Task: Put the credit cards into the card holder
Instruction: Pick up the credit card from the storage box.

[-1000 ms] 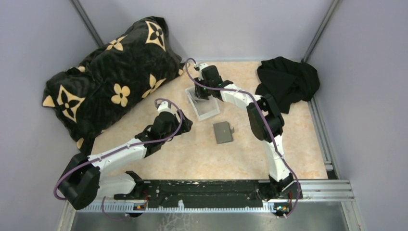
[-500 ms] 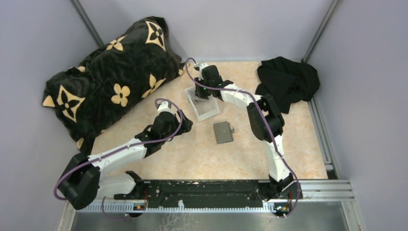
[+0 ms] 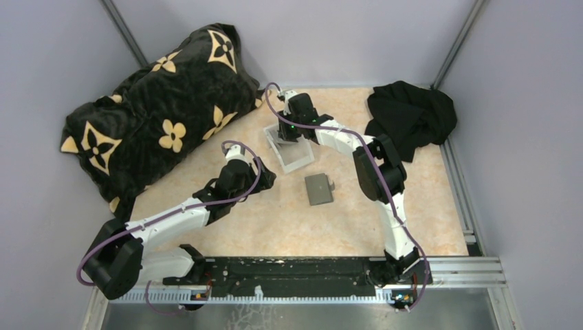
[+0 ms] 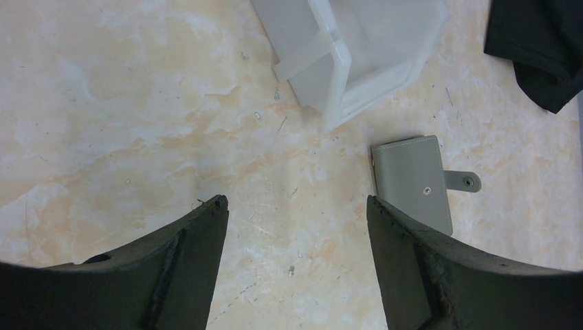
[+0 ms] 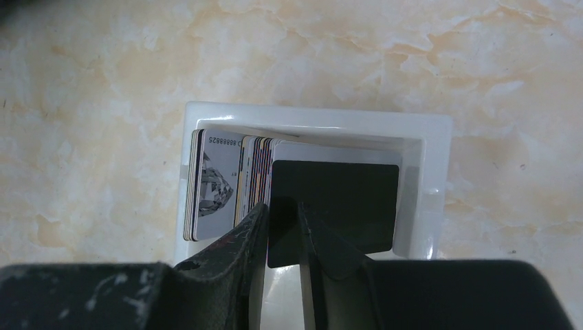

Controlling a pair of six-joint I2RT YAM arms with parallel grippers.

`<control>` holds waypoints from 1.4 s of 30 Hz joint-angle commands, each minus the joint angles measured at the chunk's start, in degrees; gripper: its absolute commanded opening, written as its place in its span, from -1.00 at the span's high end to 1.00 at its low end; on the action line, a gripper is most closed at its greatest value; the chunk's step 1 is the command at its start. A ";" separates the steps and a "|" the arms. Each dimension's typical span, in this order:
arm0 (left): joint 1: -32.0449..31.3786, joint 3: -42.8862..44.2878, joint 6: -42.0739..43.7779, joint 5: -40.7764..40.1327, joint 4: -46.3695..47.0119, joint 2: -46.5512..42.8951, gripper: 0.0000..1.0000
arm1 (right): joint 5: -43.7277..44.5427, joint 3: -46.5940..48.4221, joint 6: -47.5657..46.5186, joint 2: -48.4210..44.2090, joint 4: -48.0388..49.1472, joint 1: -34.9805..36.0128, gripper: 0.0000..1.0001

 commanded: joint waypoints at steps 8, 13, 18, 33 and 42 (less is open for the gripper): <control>-0.38 0.81 -0.09 0.59 1.18 -0.12 -0.60 | -1.39 1.13 0.84 -4.20 0.03 0.28 0.52; -0.38 1.11 0.07 0.68 1.11 0.06 -0.60 | -1.41 0.88 1.01 -4.23 0.13 -0.02 0.53; -0.38 1.24 0.01 0.79 1.06 0.15 -0.60 | -1.58 0.49 1.10 -4.94 0.46 -0.16 0.57; -0.47 0.82 -0.43 0.96 0.79 -0.42 -0.59 | -1.37 -1.64 1.37 -7.52 1.09 -0.16 0.64; -0.64 0.28 -0.79 0.51 0.77 -1.01 -0.60 | 6.23 -2.97 -1.86 -8.02 -0.48 -0.17 0.77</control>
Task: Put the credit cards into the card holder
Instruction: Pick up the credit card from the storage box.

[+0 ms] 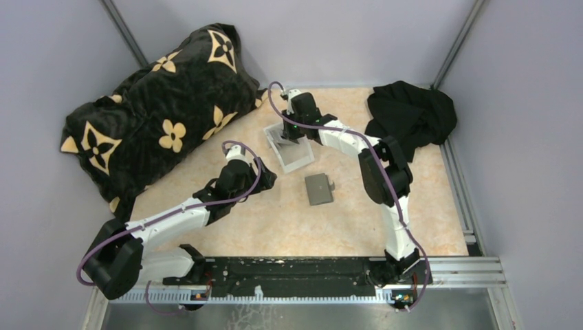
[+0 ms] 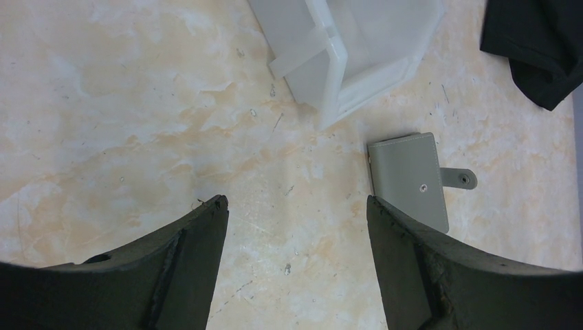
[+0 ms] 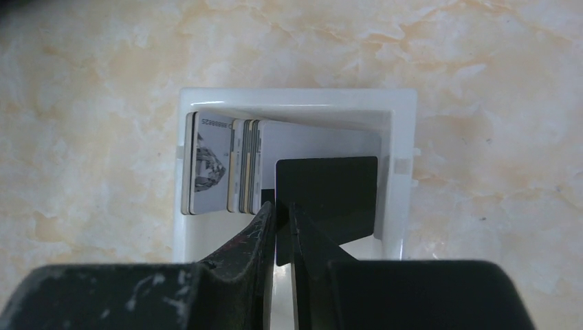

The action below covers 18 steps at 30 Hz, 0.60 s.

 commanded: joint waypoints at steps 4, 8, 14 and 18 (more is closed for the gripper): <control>-0.58 0.37 -0.43 -0.31 0.88 -1.01 -0.59 | 8.71 -0.51 -4.30 -4.81 0.03 0.03 0.85; -0.66 0.50 -0.40 -0.55 0.94 -1.00 -0.60 | 13.05 0.13 -6.65 -4.70 -0.77 0.62 0.92; -0.66 0.55 -0.33 -0.75 0.87 -1.11 -0.60 | 16.35 1.40 -8.71 -3.14 -2.47 1.34 0.98; -0.75 0.25 -0.42 -0.88 0.84 -1.32 -0.60 | 17.04 1.50 -9.10 -1.87 -2.85 1.67 0.99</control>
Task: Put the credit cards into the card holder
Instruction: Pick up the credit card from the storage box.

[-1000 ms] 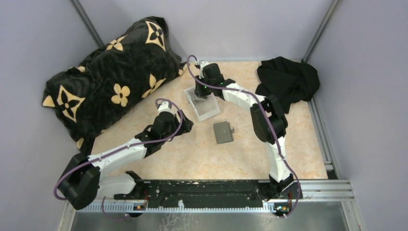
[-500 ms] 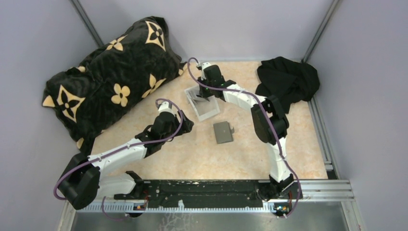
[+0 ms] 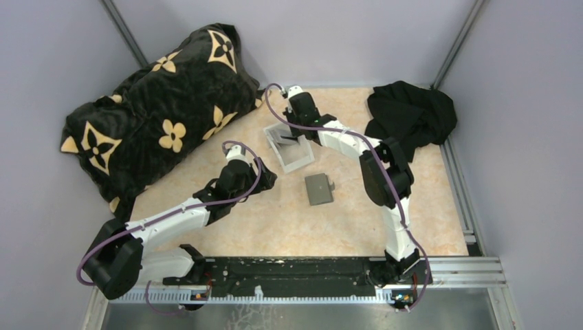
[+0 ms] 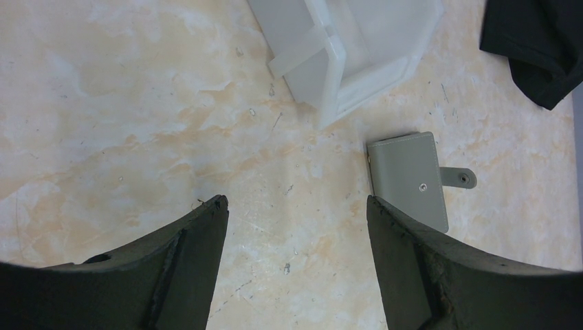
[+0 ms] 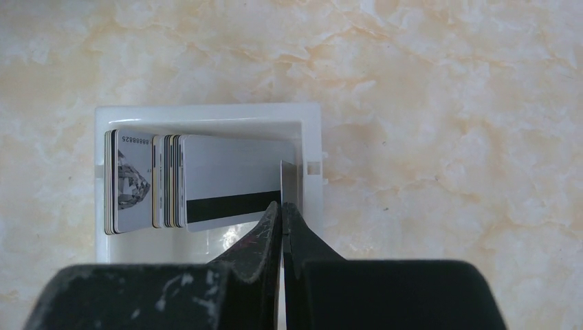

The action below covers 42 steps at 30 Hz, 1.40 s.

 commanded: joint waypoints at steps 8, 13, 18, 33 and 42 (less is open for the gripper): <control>-0.53 0.35 -0.39 -0.91 0.92 -1.30 -0.60 | 2.87 1.81 -2.10 1.00 -2.70 0.83 1.00; -0.53 0.50 -0.25 -0.92 1.02 -1.04 -0.60 | 2.51 2.33 -2.14 2.13 -3.40 0.83 0.99; -0.53 0.63 -0.13 -0.97 1.15 -0.84 -0.60 | 2.20 2.86 -2.07 3.28 -4.27 0.83 0.92; -0.53 1.93 1.61 -3.20 1.82 -0.37 -0.61 | 4.05 2.95 -3.16 1.89 -4.34 0.88 1.00; -0.53 2.88 6.06 -6.84 4.48 -2.28 -0.64 | 3.47 -1.45 -3.40 -6.94 -3.41 1.36 1.00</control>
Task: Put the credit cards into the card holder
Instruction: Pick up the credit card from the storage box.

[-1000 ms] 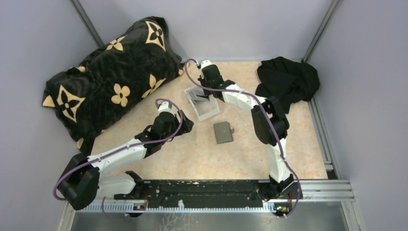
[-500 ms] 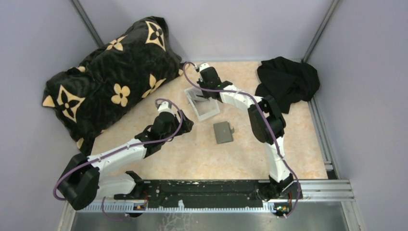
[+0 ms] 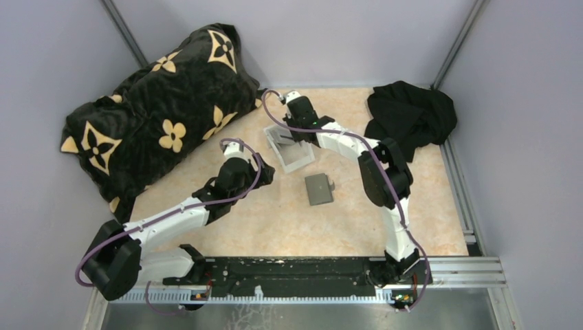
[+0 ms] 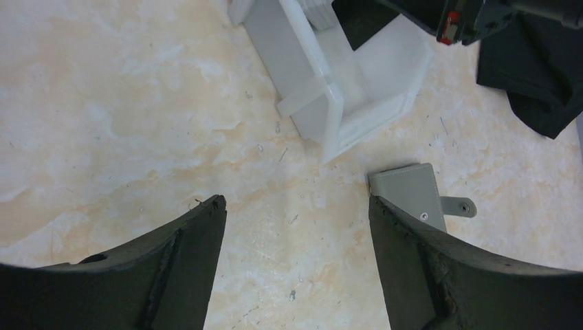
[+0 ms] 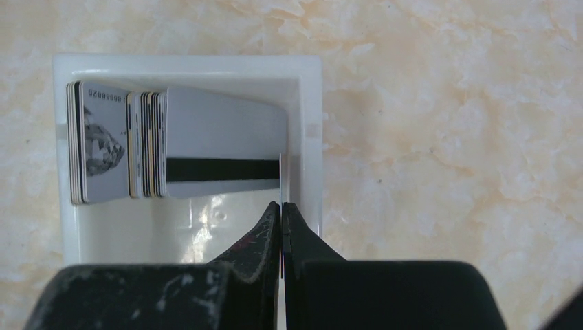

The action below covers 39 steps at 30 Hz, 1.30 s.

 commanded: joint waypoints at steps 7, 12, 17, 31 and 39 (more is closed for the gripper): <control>-0.34 0.93 9.85 -1.73 9.29 -5.30 -0.68 | -4.27 -11.64 3.12 -20.17 -0.86 1.13 1.00; -0.17 -0.74 15.38 3.60 15.67 -7.45 -0.71 | -10.21 -20.42 6.50 -31.92 -1.78 1.27 1.00; 0.17 -2.26 19.46 13.02 20.75 -7.73 -0.68 | -19.13 -27.47 9.52 -39.94 -2.70 1.33 1.00; 4.86 -0.39 22.29 44.21 23.06 -1.84 -0.32 | -34.46 -35.91 15.13 -46.60 0.99 -0.76 1.00; 6.43 1.13 21.38 50.65 22.57 1.19 -0.28 | -42.01 -36.22 15.93 -45.63 2.76 -3.56 1.00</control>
